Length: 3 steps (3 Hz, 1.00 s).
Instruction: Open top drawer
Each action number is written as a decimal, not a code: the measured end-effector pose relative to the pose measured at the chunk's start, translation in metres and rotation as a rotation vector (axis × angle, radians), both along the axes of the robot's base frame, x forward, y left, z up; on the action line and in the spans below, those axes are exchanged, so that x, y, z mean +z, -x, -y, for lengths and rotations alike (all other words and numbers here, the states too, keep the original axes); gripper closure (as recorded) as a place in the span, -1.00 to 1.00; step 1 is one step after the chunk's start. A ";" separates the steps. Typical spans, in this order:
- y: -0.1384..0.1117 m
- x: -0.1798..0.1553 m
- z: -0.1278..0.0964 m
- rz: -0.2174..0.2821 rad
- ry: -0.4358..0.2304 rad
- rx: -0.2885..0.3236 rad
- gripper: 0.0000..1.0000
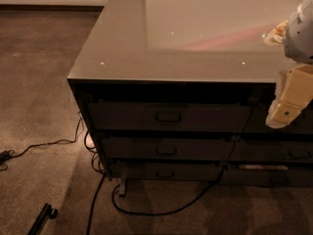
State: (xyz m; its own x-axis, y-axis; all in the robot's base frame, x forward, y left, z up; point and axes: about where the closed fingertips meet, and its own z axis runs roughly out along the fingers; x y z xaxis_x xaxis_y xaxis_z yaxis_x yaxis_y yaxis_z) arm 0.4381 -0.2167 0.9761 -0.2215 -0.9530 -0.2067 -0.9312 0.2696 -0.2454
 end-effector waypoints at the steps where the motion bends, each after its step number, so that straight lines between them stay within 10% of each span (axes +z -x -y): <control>1: 0.000 0.000 0.000 0.000 0.000 0.000 -1.00; 3: 0.000 -0.017 -0.023 -0.013 0.037 0.035 -1.00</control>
Offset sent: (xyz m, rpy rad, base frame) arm -0.0075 0.0134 0.0021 -0.0435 -0.0508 0.0032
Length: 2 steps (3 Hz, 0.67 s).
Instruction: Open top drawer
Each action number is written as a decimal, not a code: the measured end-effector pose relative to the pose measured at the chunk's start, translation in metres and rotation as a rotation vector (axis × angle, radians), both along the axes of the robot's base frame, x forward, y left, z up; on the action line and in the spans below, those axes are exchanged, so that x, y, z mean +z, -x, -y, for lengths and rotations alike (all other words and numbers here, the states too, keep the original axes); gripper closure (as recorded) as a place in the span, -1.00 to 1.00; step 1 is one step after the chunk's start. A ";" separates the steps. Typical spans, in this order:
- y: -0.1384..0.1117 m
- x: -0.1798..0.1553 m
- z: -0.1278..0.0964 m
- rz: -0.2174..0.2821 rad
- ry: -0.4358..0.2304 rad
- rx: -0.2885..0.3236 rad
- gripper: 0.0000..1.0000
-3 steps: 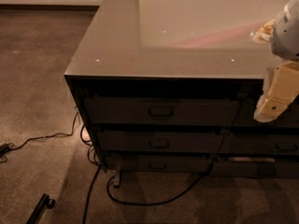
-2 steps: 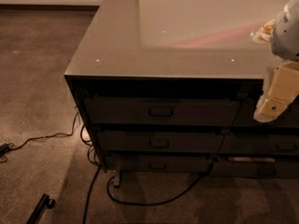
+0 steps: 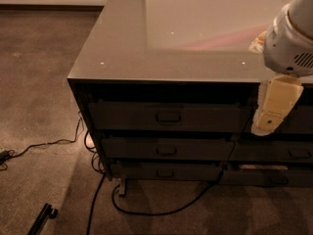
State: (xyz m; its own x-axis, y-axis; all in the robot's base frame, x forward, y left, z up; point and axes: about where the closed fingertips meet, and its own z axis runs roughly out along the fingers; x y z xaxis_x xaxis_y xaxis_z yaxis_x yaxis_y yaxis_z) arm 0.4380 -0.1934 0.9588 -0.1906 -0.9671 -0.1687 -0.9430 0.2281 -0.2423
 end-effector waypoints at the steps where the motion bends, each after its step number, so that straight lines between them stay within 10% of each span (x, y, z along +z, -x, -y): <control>1: 0.000 0.000 0.000 0.000 0.000 0.000 -1.00; 2: -0.001 -0.005 -0.002 0.024 -0.036 0.042 -1.00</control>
Offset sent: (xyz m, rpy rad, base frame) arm 0.0027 0.0040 -0.0163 0.0954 -0.0482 0.1093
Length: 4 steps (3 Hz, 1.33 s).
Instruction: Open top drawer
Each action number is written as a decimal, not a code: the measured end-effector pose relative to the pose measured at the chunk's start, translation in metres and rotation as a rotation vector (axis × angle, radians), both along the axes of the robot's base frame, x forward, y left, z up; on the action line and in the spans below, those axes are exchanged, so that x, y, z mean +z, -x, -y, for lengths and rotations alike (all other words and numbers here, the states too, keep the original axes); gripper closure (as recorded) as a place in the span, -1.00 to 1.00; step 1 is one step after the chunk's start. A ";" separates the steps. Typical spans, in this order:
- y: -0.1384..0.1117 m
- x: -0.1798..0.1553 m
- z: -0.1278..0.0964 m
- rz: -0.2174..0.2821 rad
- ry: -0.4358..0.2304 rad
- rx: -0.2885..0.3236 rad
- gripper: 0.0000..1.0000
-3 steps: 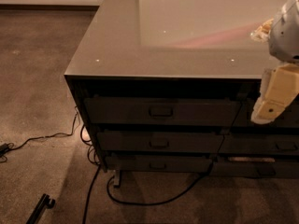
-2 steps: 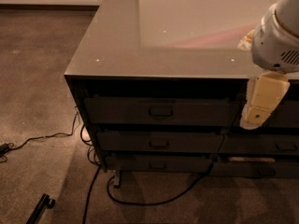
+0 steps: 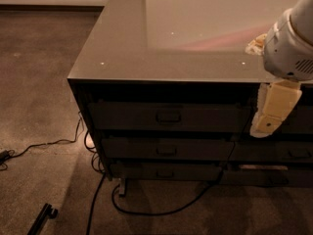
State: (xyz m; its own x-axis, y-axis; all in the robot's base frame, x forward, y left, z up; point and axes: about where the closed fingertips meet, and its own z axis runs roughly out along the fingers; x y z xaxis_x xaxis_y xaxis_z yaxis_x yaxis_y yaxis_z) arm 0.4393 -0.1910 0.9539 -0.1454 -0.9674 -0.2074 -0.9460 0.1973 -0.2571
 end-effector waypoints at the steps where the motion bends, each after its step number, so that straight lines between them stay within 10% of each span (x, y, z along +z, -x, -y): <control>1: -0.012 -0.014 -0.017 0.028 -0.027 0.092 -1.00; 4: -0.068 -0.084 -0.059 0.005 0.155 0.174 -1.00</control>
Offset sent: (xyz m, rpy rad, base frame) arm 0.0546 0.0476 -0.0717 -0.0222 -0.0191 0.2357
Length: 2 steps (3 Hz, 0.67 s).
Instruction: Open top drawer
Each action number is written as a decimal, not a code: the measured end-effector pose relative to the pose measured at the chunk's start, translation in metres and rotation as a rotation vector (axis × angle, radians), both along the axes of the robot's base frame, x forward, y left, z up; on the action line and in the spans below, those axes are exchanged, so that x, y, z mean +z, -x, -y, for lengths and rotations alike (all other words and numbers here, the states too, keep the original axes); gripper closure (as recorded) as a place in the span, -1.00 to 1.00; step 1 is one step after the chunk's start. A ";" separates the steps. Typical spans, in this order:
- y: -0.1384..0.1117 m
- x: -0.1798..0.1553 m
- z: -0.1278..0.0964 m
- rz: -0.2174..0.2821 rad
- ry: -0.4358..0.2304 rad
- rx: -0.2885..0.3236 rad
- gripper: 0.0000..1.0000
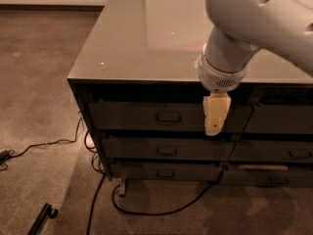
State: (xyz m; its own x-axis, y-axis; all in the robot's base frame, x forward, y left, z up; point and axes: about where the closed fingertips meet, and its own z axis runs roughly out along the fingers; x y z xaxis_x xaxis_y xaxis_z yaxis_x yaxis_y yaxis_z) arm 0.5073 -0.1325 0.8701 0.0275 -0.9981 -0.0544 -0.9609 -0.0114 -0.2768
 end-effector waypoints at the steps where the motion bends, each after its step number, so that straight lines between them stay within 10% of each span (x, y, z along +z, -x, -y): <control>1: -0.004 0.000 0.003 0.011 0.018 -0.012 -1.00; 2: -0.004 -0.006 0.000 -0.006 -0.039 0.023 -1.00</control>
Offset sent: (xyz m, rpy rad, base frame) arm 0.0047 0.0048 -0.0163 0.1433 0.0363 0.0853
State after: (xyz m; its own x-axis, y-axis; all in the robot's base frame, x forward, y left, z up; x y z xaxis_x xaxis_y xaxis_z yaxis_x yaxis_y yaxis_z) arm 0.5114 -0.1321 0.8636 0.0501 -0.9943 -0.0936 -0.9622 -0.0230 -0.2715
